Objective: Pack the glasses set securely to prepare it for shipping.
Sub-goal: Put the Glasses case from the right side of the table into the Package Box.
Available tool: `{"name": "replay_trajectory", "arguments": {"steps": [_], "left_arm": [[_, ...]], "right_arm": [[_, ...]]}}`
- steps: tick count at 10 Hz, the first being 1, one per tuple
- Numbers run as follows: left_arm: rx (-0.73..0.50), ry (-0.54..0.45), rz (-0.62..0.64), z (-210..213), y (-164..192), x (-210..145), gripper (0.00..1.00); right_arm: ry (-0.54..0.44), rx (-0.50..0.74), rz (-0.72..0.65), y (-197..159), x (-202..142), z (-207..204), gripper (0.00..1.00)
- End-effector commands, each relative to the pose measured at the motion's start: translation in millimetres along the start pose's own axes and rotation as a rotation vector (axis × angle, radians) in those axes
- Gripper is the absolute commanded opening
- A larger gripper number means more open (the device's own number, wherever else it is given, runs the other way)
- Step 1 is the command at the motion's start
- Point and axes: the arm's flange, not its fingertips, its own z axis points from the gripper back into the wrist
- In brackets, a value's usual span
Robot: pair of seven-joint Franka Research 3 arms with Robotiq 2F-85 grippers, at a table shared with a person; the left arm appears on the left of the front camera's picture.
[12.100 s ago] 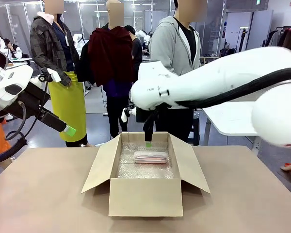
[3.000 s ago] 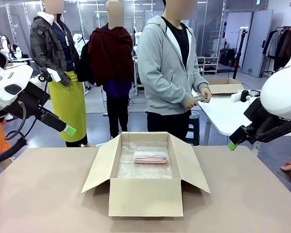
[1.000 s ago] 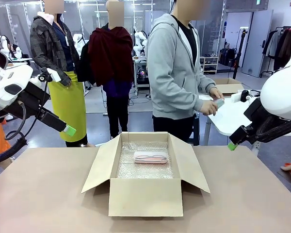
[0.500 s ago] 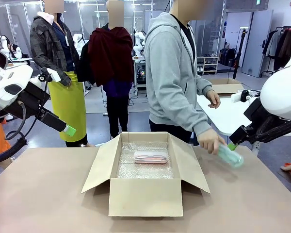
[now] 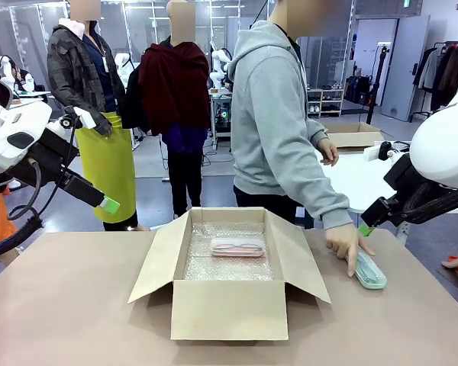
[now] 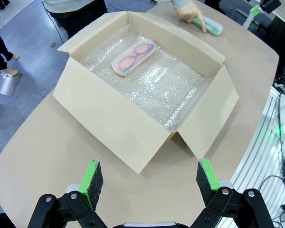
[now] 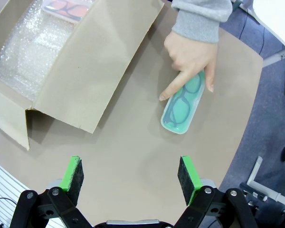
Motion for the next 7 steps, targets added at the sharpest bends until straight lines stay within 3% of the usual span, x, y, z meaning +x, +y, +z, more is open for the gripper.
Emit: {"name": "replay_trajectory", "arguments": {"steps": [1, 5, 7], "left_arm": [[-0.009, -0.016, 0.0, 1, 1, 0, 1.0], [-0.009, -0.016, 0.0, 1, 1, 0, 1.0], [-0.009, -0.016, 0.0, 1, 1, 0, 1.0]], "right_arm": [[0.009, 0.001, 0.004, 0, 2, 1, 1.0], [0.0, 0.0, 0.0, 0, 0, 0, 1.0], [0.071, 0.035, -0.138, -36, 29, -23, 1.0]]}}
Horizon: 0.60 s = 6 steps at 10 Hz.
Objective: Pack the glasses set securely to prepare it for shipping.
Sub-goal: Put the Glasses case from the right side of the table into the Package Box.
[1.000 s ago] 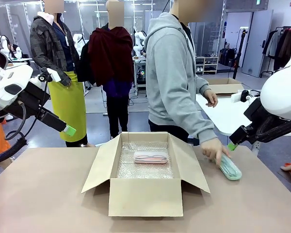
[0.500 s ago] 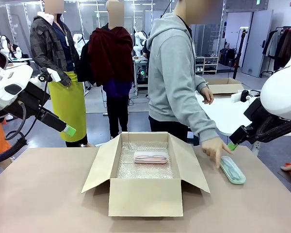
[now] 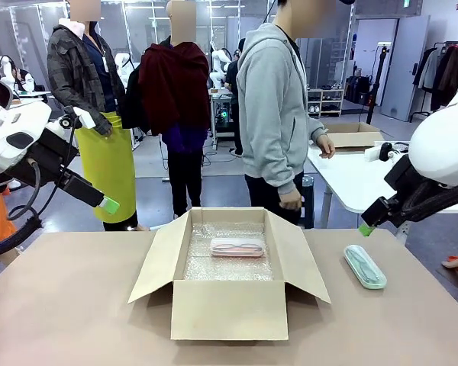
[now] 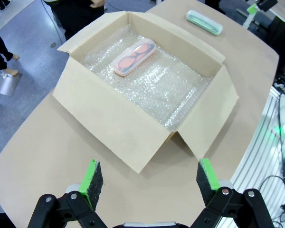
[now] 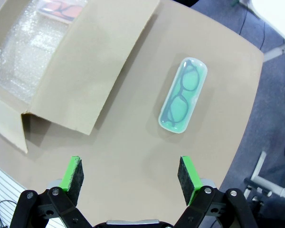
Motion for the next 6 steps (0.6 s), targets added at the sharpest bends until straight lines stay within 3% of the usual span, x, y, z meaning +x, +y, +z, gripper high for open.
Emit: {"name": "replay_trajectory", "arguments": {"steps": [1, 6], "left_arm": [[-0.009, -0.016, 0.0, 1, 1, 0, 1.0], [-0.009, -0.016, 0.0, 1, 1, 0, 1.0]], "right_arm": [[0.074, 0.045, -0.136, -32, 34, -22, 1.0], [0.228, 0.057, -0.285, -72, 73, -94, 1.0]]}}
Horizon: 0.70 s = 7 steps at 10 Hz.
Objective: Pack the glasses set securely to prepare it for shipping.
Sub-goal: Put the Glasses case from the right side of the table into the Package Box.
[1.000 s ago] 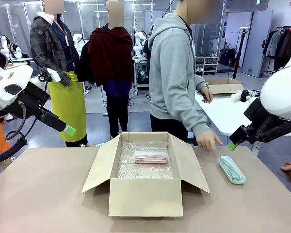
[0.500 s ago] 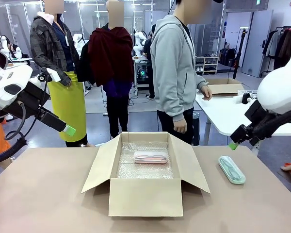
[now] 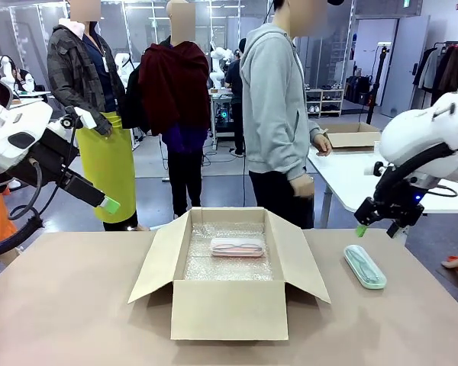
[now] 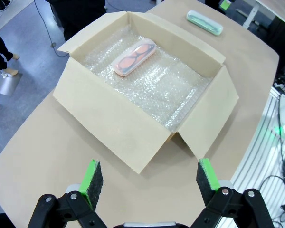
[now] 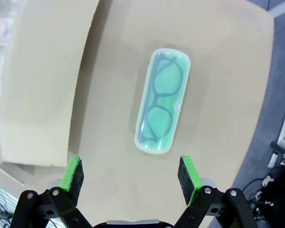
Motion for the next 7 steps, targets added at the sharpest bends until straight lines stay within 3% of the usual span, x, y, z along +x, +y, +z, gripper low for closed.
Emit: {"name": "replay_trajectory", "arguments": {"steps": [1, 4, 7], "left_arm": [[-0.009, -0.017, 0.0, 1, 1, 0, 1.0], [-0.009, -0.017, 0.0, 1, 1, 0, 1.0], [-0.009, -0.017, 0.0, 1, 1, 0, 1.0]], "right_arm": [[0.026, -0.002, -0.077, 0, 25, -20, 1.0], [0.028, -0.101, -0.116, -22, 46, -62, 1.0], [0.054, -0.105, -0.169, -34, 52, -84, 1.0]]}}
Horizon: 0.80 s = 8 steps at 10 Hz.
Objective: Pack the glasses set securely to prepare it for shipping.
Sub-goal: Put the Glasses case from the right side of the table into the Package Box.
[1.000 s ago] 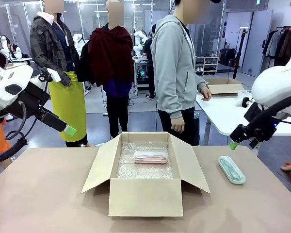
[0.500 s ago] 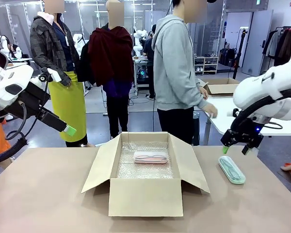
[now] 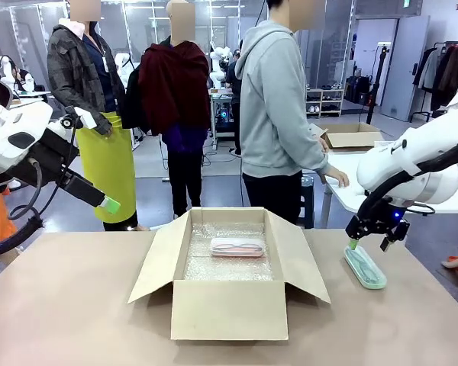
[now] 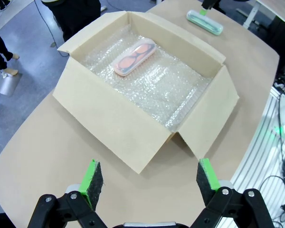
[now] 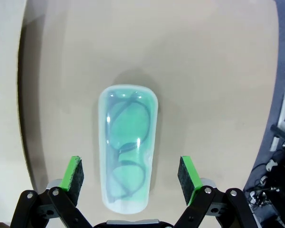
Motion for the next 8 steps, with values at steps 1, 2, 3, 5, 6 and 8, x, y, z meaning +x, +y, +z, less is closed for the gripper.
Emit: {"name": "replay_trajectory", "arguments": {"steps": [1, 2, 3, 5, 6, 8], "left_arm": [[-0.01, -0.017, 0.0, 1, 1, 0, 1.0], [-0.01, -0.017, 0.0, 1, 1, 0, 1.0], [-0.01, -0.017, 0.0, 1, 1, 0, 1.0], [-0.01, -0.017, 0.0, 1, 1, 0, 1.0], [-0.01, -0.017, 0.0, 1, 1, 0, 1.0], [-0.01, -0.017, 0.0, 1, 1, 0, 1.0]], "right_arm": [[0.021, -0.016, -0.058, 6, 7, -9, 1.0], [0.027, -0.037, -0.07, 7, 7, -17, 1.0], [0.037, -0.034, -0.065, 9, 6, -24, 1.0], [0.076, -0.047, -0.045, 12, 4, -36, 1.0], [0.081, -0.059, -0.037, 13, 5, -42, 1.0], [0.094, -0.07, -0.022, 15, 4, -49, 1.0]]}}
